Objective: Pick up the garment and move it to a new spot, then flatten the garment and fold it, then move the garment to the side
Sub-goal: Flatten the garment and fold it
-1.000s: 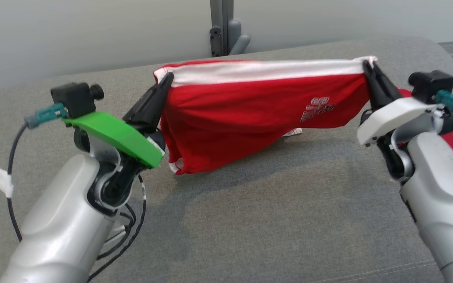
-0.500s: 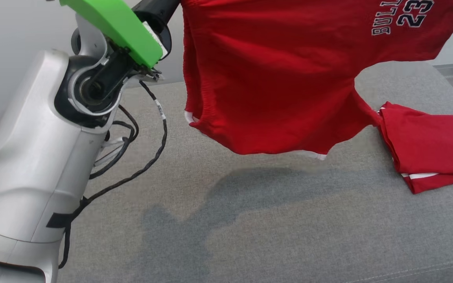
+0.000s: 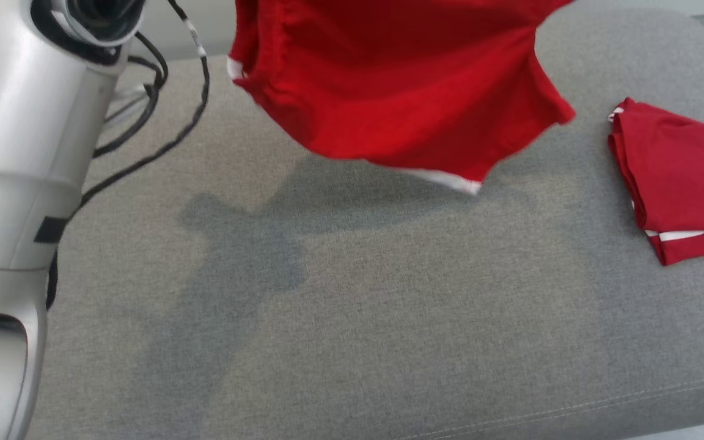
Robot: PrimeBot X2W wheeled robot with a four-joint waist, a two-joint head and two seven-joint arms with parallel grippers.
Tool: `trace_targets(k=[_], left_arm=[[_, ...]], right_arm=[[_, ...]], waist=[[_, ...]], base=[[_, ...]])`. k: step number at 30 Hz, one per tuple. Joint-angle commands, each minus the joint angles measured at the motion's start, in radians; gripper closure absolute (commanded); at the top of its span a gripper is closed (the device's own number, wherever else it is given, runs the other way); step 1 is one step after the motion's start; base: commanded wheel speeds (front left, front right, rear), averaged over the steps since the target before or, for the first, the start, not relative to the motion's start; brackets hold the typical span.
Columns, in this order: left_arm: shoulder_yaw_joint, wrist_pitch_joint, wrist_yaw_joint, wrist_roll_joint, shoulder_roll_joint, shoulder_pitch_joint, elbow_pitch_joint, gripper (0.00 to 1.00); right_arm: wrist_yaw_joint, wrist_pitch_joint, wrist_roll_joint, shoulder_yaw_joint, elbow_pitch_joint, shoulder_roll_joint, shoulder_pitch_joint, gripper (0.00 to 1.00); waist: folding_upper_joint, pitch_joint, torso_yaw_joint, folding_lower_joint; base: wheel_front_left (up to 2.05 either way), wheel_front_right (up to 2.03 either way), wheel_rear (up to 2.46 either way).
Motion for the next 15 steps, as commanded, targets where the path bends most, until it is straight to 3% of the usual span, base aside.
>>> trace_targets(k=[1,8,15], left_arm=[[-0.006,-0.017,-0.015,0.022,0.007,-0.036,0.015,1.00],[-0.084,-0.259,-0.065,0.220,0.003,-0.277,0.160,1.00],[-0.278,-0.496,-0.065,0.177,0.057,-0.205,0.115,1.00]], right_arm=[[-0.001,-0.027,-0.015,0.001,0.019,0.011,-0.032,1.00],[-0.001,-0.324,-0.087,0.008,0.155,0.058,-0.232,1.00],[-0.001,-0.421,-0.074,0.082,0.154,0.067,-0.152,1.00]], waist=[[-0.0001,0.217,-0.048,0.0000],[-0.0001,0.454,-0.083,0.0000],[-0.0001,0.545,-0.096,0.0000]], base=[[0.00,0.00,0.00],[0.00,0.00,0.00],[0.00,0.00,0.00]])
